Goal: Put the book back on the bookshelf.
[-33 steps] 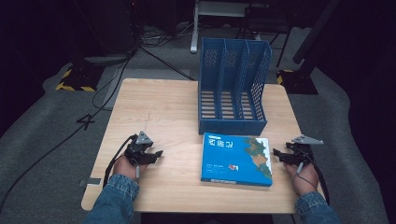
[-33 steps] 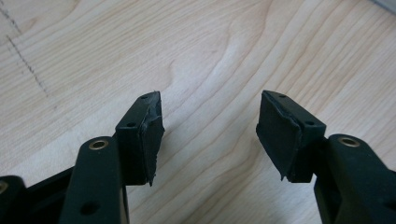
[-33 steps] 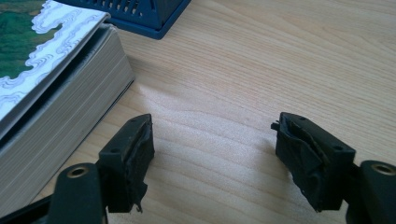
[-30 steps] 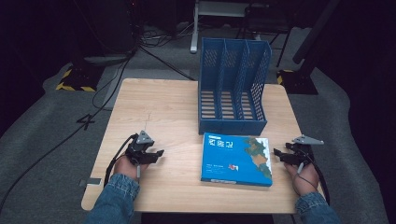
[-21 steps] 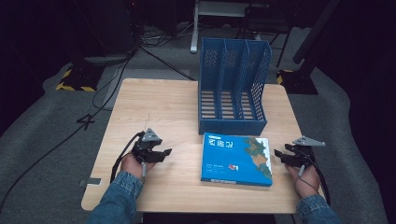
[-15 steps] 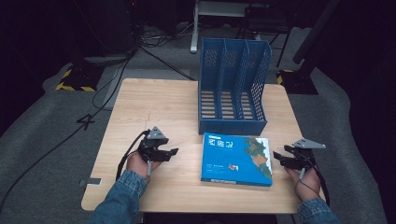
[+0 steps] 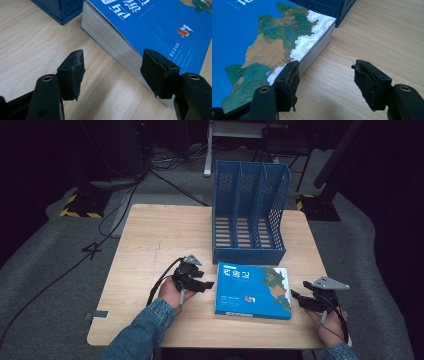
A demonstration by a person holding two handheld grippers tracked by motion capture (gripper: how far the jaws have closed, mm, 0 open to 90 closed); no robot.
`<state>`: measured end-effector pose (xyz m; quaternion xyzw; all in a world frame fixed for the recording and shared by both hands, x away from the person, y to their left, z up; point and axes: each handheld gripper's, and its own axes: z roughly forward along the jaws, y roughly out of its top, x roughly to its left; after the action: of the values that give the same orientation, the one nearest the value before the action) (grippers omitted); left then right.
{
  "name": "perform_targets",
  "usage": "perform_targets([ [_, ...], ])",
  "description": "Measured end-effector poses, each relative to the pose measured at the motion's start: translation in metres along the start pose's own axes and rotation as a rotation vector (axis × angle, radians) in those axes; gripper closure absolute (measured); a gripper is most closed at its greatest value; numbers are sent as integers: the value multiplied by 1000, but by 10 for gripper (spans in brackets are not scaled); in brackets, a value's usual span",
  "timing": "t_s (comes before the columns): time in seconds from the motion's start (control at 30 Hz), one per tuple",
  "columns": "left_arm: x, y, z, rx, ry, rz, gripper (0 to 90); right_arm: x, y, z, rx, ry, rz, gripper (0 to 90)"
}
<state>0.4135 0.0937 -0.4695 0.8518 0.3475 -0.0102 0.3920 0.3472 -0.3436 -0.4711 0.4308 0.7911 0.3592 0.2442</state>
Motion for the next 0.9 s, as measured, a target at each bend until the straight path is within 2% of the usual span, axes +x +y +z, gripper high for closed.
perform_targets([
  [0.03, -1, 2, 5, 13, -24, -7, 348, 0, 0, -1, -2, -2, 1, 371],
  [0.23, -3, 7, 23, 58, -95, -37, 306, 2, -6, -8, -5, -14, 7, 372],
  [0.33, -5, 9, 28, 76, -114, -35, 290, 2, -8, -11, -5, -20, 10, 373],
  [0.47, -4, 10, 32, 86, -137, -62, 305, 2, -11, -12, 0, -25, 14, 373],
  [0.5, -3, 10, 33, 90, -156, -72, 305, 2, -11, -12, 0, -25, 14, 373],
  [0.53, -4, 10, 33, 92, -158, -74, 336, 2, -11, -11, 5, -25, 15, 373],
  [0.67, -11, 11, 30, 86, -118, -54, 369, 4, -11, -9, 7, -22, 9, 378],
  [0.77, -15, 10, 23, 66, -93, -26, 446, 8, -8, -9, 1, -12, -1, 383],
  [0.9, -18, 10, 16, 34, -113, 3, 484, 20, -1, -10, -23, 8, -38, 384],
])
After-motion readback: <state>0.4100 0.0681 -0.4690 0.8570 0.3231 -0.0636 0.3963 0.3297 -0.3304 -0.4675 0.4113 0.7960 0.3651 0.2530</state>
